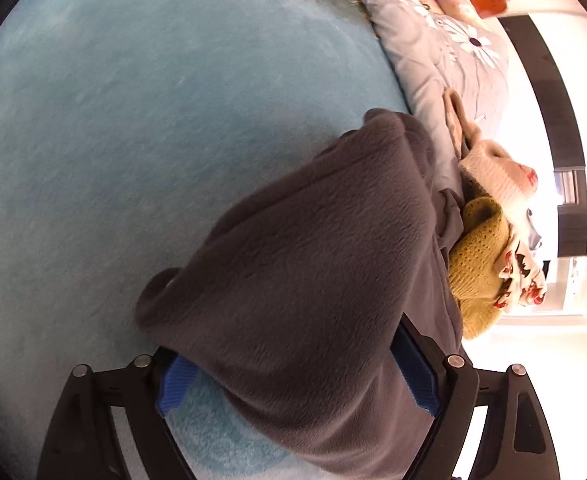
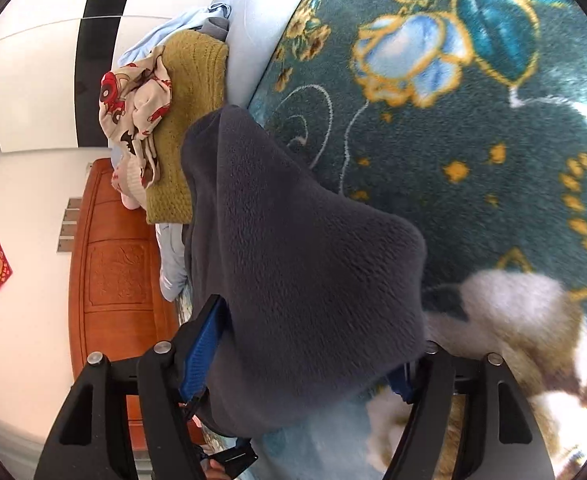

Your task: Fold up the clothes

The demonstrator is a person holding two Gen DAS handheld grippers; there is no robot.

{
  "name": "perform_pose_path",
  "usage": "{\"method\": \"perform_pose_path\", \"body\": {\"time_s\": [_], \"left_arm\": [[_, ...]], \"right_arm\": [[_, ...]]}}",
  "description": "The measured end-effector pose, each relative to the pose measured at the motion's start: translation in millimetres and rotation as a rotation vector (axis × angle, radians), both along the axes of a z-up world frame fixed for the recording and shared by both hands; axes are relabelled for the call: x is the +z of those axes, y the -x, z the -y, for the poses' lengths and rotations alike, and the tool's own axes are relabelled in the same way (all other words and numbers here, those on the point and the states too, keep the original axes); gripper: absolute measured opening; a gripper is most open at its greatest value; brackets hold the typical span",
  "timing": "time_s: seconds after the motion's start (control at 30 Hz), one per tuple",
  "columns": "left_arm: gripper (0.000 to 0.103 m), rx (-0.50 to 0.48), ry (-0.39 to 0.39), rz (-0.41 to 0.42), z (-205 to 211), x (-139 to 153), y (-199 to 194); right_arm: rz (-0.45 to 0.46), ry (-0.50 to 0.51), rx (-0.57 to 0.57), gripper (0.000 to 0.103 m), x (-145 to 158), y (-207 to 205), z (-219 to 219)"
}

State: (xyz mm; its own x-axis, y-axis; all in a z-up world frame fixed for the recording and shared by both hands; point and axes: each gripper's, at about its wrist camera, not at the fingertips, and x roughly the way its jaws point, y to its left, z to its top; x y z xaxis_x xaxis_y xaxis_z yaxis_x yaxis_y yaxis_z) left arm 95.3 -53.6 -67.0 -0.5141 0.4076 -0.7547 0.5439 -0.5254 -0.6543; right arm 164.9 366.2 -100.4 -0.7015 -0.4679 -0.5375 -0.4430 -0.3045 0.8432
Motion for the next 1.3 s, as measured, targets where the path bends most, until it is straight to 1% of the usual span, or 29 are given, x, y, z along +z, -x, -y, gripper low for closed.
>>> {"method": "perform_pose_path", "body": {"time_s": [0.1,0.23,0.33,0.5,0.63,0.73,0.8,0.83,0.9,0.93,0.97,1.0,1.07,1.17,1.3], "left_arm": [[0.090,-0.045,0.067,0.016,-6.2,1.4,12.9],[0.090,-0.094,0.110,0.011,-7.7,6.5,28.7],[0.090,-0.080,0.069,0.010,-6.5,2.1,26.0],[0.090,-0.021,-0.007,-0.007,-1.8,-4.7,11.8],[0.089,-0.009,-0.021,-0.037,0.3,-4.7,19.6],[0.084,-0.040,0.022,-0.056,-4.9,-0.3,27.7],[0.073,-0.062,0.062,-0.060,-7.3,3.0,30.3],[0.070,-0.072,0.082,-0.059,-9.0,4.4,31.0],[0.059,-0.087,0.110,-0.061,-8.6,7.1,34.4],[0.057,-0.096,0.122,-0.064,-7.9,9.4,36.3],[0.052,-0.109,0.138,-0.071,-8.8,14.0,37.1],[0.047,-0.122,0.154,-0.079,-10.2,19.0,37.6],[0.043,-0.164,0.198,-0.109,-16.2,35.9,36.3],[0.040,-0.239,0.260,-0.170,-20.8,68.7,29.9],[0.039,-0.319,0.332,-0.265,-36.0,120.4,29.7]], "right_arm": [[0.000,-0.004,0.016,0.074,0.0,12.0,0.2],[-0.012,-0.007,0.054,0.074,4.4,33.5,0.5],[-0.012,-0.022,0.072,0.074,7.6,43.0,4.4],[-0.003,-0.004,0.069,0.074,-0.2,35.9,12.1],[-0.001,0.002,0.068,0.074,-1.6,36.3,14.4],[0.008,0.009,0.059,0.074,-1.5,43.2,14.4],[0.013,0.005,0.053,0.074,-0.8,48.8,15.1],[0.021,-0.002,0.050,0.073,-0.5,50.4,15.7],[0.039,-0.015,0.043,0.065,1.8,52.2,17.0],[0.045,-0.021,0.041,0.056,3.5,52.5,17.5],[0.043,-0.024,0.044,0.050,6.2,52.0,17.4],[0.041,-0.027,0.048,0.047,9.0,51.8,17.3],[0.038,-0.036,0.064,0.041,17.6,54.7,17.5],[0.004,-0.028,0.088,0.038,36.4,62.3,16.2],[-0.077,-0.003,0.123,0.037,70.6,72.1,10.8]]}}
